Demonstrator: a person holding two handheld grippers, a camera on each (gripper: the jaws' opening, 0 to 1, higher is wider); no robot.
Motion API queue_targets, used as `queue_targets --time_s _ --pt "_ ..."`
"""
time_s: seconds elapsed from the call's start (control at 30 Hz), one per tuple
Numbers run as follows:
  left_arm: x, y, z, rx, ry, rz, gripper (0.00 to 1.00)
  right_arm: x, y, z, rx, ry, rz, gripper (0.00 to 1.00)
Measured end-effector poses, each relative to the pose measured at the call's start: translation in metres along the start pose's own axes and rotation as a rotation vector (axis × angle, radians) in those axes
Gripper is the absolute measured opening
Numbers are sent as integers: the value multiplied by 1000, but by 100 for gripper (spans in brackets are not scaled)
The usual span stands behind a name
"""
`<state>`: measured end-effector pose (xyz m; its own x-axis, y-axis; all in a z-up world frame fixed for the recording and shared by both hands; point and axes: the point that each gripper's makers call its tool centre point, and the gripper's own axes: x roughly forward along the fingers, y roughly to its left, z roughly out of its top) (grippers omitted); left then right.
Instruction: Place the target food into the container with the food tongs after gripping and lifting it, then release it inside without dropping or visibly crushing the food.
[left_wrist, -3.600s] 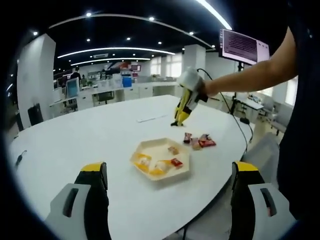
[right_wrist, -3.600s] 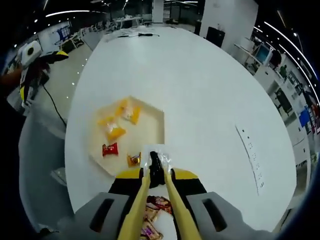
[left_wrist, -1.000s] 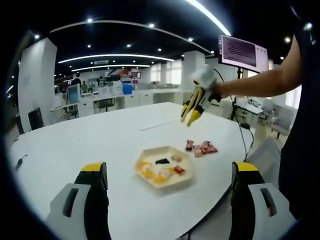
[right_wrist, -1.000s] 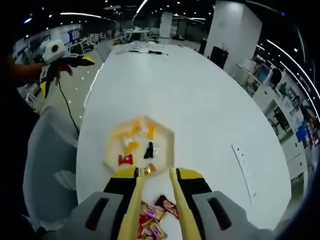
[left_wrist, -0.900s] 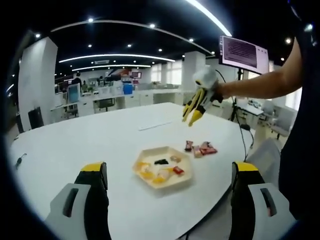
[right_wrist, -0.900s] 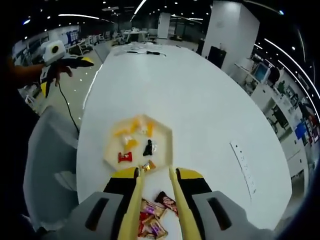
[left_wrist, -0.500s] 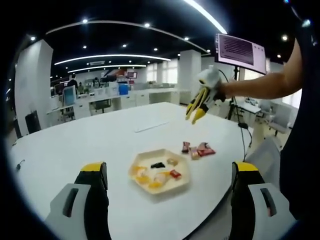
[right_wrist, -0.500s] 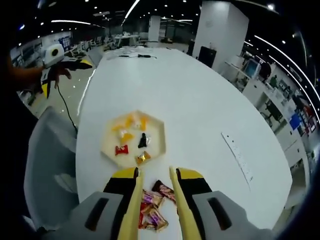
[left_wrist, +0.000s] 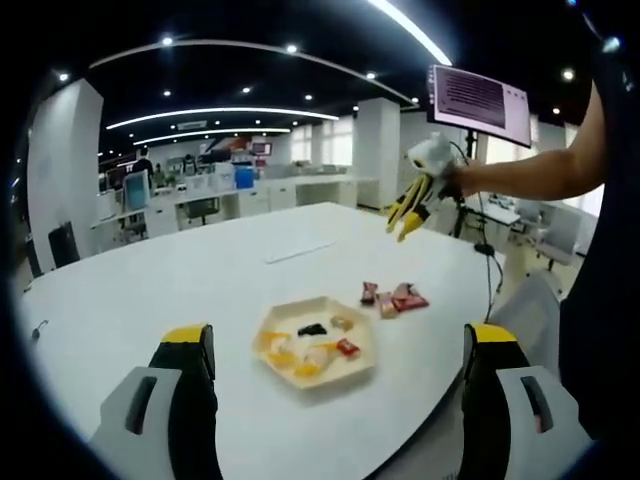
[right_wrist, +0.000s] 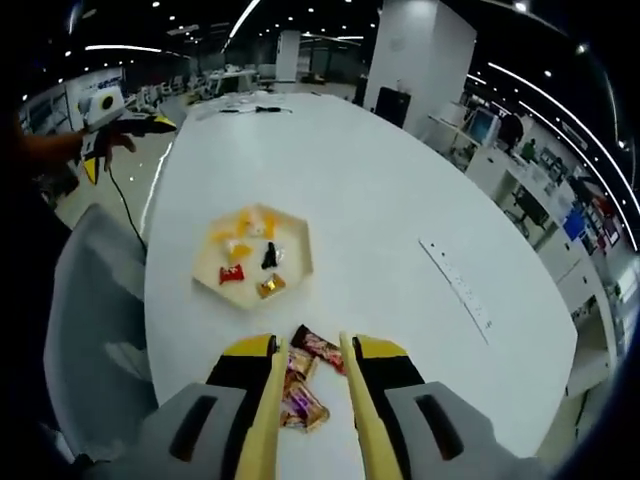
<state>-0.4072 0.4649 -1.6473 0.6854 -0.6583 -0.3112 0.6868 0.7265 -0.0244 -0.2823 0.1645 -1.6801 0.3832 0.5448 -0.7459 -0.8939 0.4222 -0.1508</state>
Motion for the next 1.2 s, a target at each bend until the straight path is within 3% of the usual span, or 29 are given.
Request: queue_targets --time_s 0.47,0.8,1.2 --pt "-5 5 0 11 -3 24 99 -23 -7 -40 66 6 -70 29" --pt "-2 3 1 23 -1 20 99 -17 -1 -54 82 -5 -83 29" --pt "1 7 -1 48 5 42 99 1 11 -91 132 -15 -82 29"
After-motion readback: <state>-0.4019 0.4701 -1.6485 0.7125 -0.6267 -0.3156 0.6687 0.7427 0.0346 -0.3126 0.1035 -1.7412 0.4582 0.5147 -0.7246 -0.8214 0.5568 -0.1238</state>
